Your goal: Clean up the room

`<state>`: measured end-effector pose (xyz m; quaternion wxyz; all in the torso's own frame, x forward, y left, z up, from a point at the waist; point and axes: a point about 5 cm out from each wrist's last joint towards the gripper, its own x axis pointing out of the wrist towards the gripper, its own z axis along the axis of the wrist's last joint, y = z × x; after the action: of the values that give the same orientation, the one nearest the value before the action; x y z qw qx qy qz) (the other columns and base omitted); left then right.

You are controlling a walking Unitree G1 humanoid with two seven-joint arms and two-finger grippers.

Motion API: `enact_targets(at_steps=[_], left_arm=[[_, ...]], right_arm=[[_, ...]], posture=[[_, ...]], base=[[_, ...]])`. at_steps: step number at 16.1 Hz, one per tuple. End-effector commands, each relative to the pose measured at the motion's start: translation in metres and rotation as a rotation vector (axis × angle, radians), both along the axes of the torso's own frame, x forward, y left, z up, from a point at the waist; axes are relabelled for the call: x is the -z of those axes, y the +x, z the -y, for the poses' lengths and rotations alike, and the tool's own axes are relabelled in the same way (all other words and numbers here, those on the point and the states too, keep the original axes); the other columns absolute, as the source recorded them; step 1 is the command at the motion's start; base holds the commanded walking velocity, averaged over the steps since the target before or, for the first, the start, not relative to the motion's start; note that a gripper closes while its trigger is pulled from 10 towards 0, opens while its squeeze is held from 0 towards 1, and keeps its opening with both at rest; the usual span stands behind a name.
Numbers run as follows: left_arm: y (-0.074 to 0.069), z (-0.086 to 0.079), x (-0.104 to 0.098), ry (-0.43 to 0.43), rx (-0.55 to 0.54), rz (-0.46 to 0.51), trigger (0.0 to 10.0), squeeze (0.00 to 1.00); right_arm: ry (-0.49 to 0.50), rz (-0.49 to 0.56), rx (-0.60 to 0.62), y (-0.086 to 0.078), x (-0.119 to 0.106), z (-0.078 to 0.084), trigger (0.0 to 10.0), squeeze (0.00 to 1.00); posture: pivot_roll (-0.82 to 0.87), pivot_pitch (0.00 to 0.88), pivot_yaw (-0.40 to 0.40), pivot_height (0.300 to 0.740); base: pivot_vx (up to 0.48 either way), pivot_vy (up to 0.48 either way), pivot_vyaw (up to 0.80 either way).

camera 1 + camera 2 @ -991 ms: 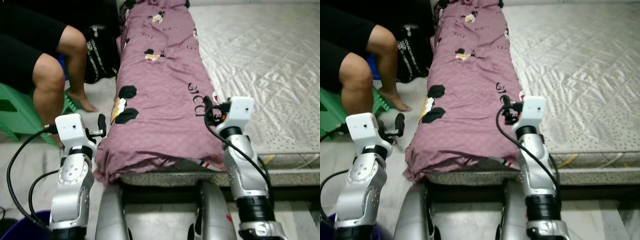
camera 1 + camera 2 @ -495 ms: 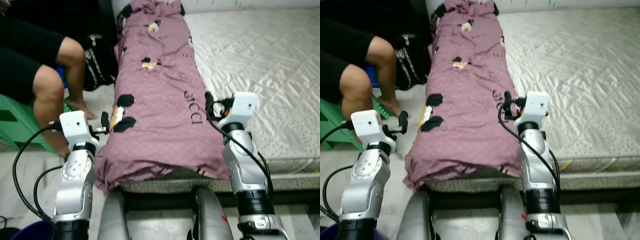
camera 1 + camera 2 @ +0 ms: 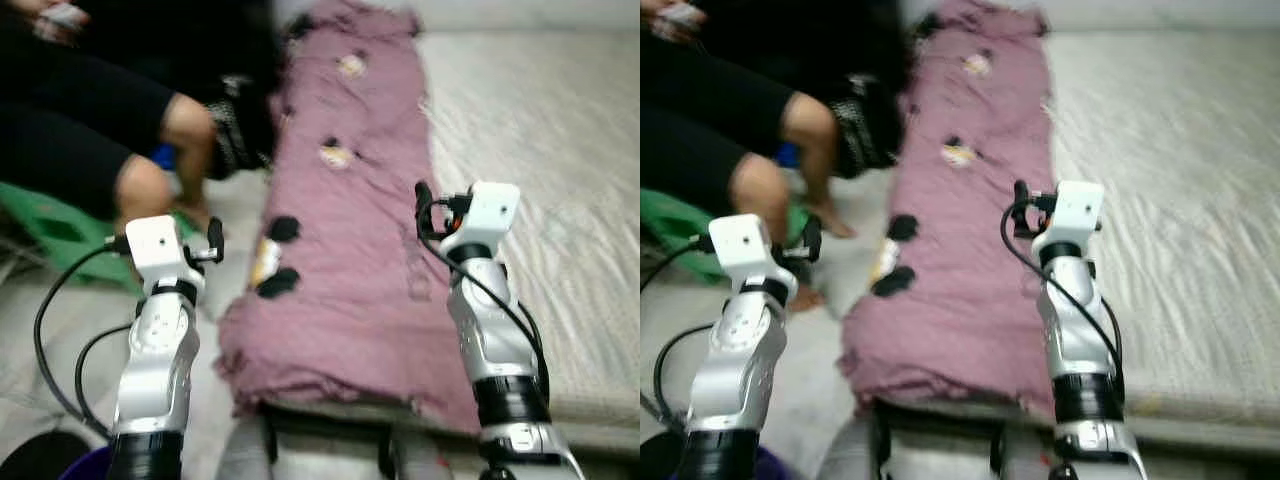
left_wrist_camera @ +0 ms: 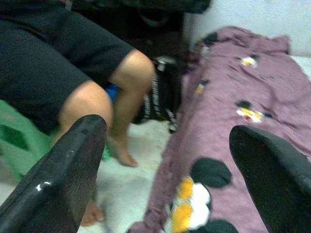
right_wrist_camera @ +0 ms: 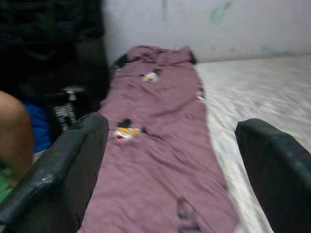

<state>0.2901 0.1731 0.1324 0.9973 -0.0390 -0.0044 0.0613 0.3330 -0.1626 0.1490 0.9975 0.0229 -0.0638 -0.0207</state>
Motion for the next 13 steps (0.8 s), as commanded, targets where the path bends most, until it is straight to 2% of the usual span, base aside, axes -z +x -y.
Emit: enact_targets(at_steps=[1,2,3,4,8,13], left_arm=[[0.0,-0.003,-0.001,0.01,-0.001,0.007,10.0,0.0],[0.0,-0.003,-0.001,0.011,0.001,0.008,10.0,0.0],[0.001,-0.003,-0.001,0.012,0.003,0.007,10.0,0.0],[0.0,-0.003,0.0,0.013,0.004,0.007,10.0,0.0],[0.0,-0.002,0.0,0.014,0.008,0.006,10.0,0.0],[0.0,-0.002,0.002,0.012,0.015,0.002,10.0,0.0]], right_arm=[[-0.011,0.007,-0.014,0.001,-0.002,-0.004,10.0,1.0],[-0.023,0.006,-0.019,0.001,0.0,-0.003,10.0,1.0],[-0.041,-0.009,-0.018,0.0,0.003,-0.003,10.0,0.79],[-0.028,-0.02,-0.023,-0.001,0.007,-0.004,10.0,0.0],[-0.087,-0.033,-0.032,-0.007,0.017,-0.007,10.0,0.0],[-0.091,-0.027,-0.023,-0.008,0.018,-0.005,10.0,0.0]], posture=[[-0.02,0.0,0.077,0.74],[-0.02,0.0,0.077,0.74],[-0.02,0.0,0.078,0.74],[-0.02,0.0,0.078,0.74],[-0.01,0.0,0.079,0.74],[-0.02,0.0,0.08,0.74]], base=[[0.0,0.0,0.0],[0.0,0.0,0.0],[0.0,0.0,0.0],[0.0,0.0,0.0],[0.0,0.0,0.0],[0.0,0.0,0.0]])
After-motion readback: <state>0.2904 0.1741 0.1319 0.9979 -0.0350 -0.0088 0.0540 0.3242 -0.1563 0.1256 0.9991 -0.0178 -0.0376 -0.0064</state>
